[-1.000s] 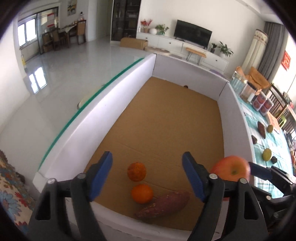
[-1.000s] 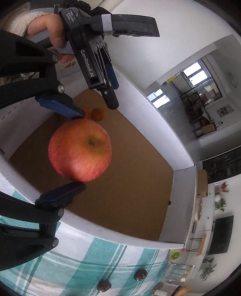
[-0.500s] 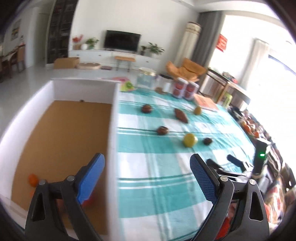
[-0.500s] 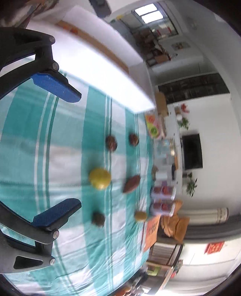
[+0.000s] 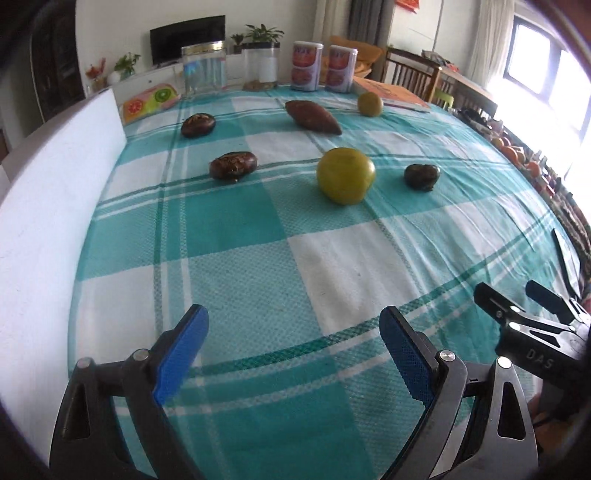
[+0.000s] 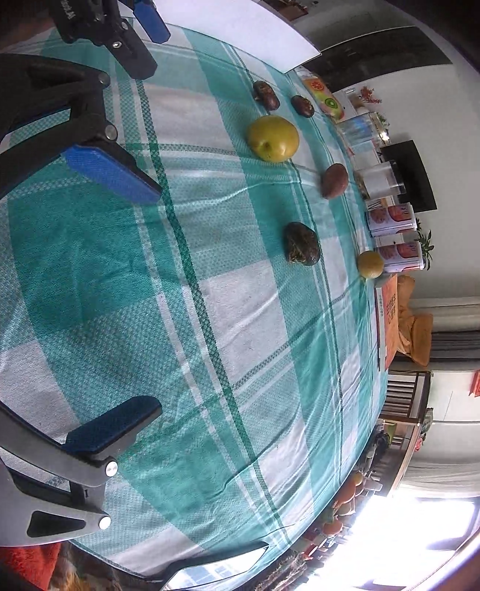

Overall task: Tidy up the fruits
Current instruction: 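Move both open tools back over the table toward the yellow citrus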

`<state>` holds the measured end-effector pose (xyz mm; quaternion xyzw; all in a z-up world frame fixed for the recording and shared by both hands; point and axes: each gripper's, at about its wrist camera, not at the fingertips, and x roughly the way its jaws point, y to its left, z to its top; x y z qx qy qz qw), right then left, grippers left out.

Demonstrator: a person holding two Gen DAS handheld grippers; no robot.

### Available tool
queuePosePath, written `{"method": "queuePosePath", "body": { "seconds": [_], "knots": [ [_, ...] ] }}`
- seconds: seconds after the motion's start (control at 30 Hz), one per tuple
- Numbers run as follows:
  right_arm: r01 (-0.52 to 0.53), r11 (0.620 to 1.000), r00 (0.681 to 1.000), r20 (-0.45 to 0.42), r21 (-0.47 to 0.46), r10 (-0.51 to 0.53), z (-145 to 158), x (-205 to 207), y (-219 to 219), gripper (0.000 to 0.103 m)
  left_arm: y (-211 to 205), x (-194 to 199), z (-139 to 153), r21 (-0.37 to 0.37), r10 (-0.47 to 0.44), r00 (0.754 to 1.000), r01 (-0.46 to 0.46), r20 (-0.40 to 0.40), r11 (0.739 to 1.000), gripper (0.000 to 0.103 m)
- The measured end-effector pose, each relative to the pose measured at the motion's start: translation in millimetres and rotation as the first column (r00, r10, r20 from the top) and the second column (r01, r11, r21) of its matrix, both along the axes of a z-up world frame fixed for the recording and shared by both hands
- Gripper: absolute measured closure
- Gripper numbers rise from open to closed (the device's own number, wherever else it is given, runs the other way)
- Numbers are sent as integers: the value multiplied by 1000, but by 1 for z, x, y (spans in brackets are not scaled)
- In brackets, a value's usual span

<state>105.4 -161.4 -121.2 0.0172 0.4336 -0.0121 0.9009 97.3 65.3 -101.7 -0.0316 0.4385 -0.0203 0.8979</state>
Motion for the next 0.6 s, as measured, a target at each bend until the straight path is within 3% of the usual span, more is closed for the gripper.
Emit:
{"method": "queuePosePath", "body": {
  "seconds": [0.33,0.6],
  "knots": [
    [16,1000,999,-35,-24,-17,-6,3,2,0,1,9,-16,53,8,1000,-7,-11,999,2],
    [16,1000,999,-35,-25,-17,-6,3,3,0,1,10,-16,50,9,1000,-8,-13,999,1]
  ]
}}
